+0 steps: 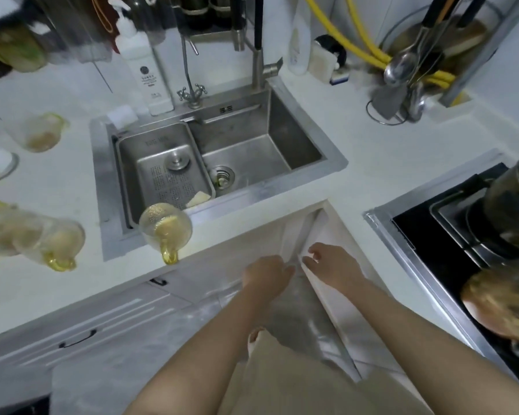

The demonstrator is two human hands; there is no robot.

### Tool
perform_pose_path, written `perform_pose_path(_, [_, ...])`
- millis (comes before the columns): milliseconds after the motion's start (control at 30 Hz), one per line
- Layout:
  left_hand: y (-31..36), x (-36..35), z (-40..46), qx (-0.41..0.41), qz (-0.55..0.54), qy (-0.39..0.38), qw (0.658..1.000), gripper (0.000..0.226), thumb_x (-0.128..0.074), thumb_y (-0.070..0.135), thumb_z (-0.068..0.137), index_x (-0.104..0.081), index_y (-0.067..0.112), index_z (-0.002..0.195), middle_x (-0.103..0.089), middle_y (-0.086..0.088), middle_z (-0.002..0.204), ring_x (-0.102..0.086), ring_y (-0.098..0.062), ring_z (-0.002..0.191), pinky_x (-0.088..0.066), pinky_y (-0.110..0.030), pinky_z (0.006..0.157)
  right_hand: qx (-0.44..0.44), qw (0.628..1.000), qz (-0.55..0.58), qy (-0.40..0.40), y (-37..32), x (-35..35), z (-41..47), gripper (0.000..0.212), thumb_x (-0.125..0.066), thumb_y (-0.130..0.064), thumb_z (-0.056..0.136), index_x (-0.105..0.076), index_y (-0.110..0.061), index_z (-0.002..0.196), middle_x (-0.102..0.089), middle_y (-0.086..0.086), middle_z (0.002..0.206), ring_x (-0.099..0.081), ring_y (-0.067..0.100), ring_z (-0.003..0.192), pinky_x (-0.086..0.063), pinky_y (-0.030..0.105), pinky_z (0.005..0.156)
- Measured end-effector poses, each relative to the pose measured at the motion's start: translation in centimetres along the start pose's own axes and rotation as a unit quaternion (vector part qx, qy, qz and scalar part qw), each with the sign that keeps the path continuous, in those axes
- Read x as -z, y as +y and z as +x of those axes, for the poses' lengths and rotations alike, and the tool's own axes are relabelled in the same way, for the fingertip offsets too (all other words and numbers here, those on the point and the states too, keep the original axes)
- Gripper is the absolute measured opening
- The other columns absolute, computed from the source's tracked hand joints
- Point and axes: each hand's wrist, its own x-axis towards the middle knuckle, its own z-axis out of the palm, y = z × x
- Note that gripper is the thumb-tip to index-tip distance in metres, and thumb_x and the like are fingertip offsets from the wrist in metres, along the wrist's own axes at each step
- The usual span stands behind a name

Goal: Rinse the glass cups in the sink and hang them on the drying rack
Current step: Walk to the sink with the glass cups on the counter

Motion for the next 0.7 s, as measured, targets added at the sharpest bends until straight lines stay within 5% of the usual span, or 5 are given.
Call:
perform_pose_path(300, [-0.7, 7.0, 3.3, -0.015, -0.01, 0.124, 0.992, 0.047, -0.039, 0.056, 0.095, -0.057, 0.025, 0.126, -0.062, 0.003, 0.126, -0.058, -0.02, 0.114, -0.045, -0.032, 0.092, 0.09, 0.995, 0.03, 0.04, -4.5, 4.4, 5.6, 0.034, -0.052, -0.039, 0.092, -0.058, -0.016, 0.117, -0.064, 0.002, 0.117, -0.058, 0.021, 0.109, -0.042, 0.031, 0.092])
perform_pose_path(700, [-1.6, 11.9, 5.7, 0.104, -0.07, 0.216, 0.968, 0.048, -0.044, 0.057, 0.091, -0.054, 0.028, 0.128, -0.061, 0.005, 0.129, -0.057, -0.018, 0.117, -0.046, -0.031, 0.091, 0.244, 0.969, 0.036, -0.025, -9.2, 6.7, 13.2, 0.041, -0.056, -0.044, 0.089, -0.056, -0.022, 0.124, -0.064, -0.005, 0.121, -0.058, 0.013, 0.111, -0.043, 0.028, 0.095])
